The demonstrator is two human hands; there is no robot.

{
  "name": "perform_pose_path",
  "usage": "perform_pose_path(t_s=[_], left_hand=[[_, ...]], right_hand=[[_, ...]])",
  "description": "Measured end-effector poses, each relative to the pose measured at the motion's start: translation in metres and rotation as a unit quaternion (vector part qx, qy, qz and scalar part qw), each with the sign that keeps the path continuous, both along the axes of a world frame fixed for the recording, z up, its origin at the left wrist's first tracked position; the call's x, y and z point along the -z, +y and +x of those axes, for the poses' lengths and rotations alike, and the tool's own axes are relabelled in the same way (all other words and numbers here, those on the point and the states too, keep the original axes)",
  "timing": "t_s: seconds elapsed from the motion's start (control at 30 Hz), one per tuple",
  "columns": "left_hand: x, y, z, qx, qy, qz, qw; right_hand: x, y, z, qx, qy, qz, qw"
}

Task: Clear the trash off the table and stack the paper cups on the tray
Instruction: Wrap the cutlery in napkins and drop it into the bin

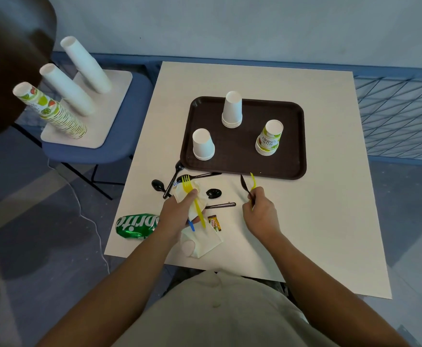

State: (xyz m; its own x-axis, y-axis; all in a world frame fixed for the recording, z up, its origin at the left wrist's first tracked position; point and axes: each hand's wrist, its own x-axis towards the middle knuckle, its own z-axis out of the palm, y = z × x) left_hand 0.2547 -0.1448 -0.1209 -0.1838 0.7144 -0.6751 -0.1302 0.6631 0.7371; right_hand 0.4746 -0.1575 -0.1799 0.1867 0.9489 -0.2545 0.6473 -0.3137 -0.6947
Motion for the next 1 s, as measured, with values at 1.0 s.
perform_pose_path(t_s=[1.0], left_hand=[[0.006,-0.059,-0.056,0.020,0.019,0.009,1.000]], right_hand=[[0.014,-0.017,-0.047,-0.118,-0.054,-0.082,0.988]])
